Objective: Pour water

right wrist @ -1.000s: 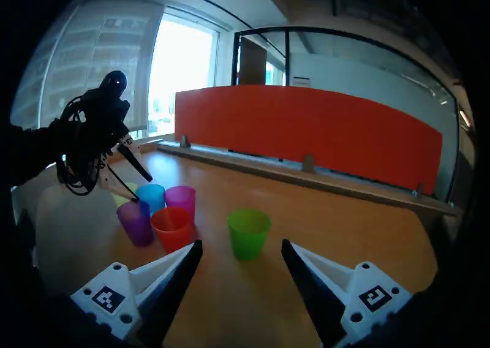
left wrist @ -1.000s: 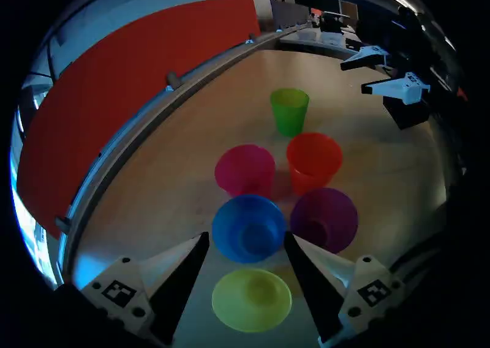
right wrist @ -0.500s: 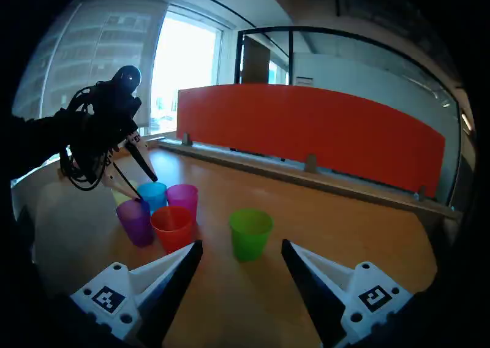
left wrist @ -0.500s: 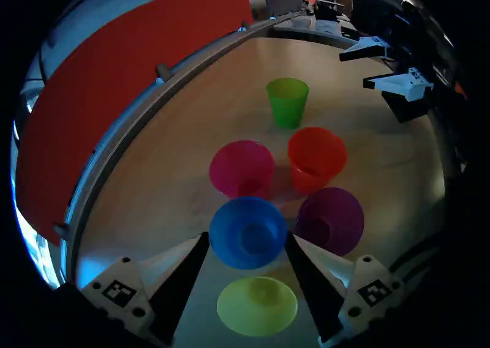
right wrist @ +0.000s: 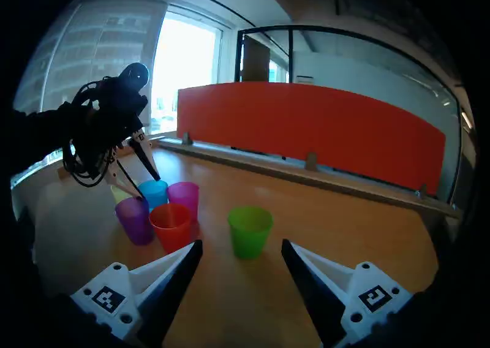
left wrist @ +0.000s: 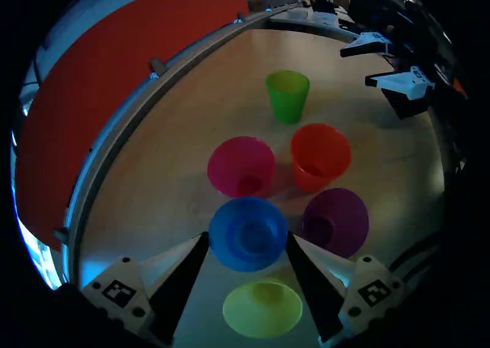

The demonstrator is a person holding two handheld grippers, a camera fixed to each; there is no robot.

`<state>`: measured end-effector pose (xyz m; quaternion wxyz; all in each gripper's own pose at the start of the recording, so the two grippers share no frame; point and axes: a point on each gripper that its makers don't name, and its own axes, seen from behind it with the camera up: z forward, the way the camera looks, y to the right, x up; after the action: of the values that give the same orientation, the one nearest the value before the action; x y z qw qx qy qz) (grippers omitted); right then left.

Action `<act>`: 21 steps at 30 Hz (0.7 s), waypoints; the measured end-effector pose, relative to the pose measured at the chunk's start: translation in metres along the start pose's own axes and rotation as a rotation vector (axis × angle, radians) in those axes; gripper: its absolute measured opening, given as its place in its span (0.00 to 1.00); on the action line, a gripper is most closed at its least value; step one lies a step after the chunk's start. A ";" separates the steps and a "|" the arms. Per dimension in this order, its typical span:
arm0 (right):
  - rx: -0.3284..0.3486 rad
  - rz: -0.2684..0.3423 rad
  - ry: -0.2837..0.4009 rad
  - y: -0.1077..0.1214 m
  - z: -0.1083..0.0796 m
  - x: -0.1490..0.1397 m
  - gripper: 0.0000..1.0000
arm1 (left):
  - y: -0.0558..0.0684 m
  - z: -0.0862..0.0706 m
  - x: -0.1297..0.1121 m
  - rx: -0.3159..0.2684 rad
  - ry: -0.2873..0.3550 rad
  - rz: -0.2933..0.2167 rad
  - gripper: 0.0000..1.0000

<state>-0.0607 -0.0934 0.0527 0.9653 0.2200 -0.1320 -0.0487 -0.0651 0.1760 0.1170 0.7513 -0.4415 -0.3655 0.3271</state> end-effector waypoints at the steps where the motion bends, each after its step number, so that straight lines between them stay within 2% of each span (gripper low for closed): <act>1: 0.000 -0.001 -0.001 0.000 0.000 -0.001 1.00 | 0.000 0.000 0.000 0.001 -0.003 0.003 0.90; 21: 0.011 -0.008 -0.013 -0.001 0.006 -0.006 1.00 | -0.006 0.009 0.004 -0.013 -0.044 0.027 0.91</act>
<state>-0.0680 -0.0964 0.0561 0.9629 0.2255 -0.1379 -0.0534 -0.0697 0.1804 0.1259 0.7358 -0.4438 -0.3782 0.3445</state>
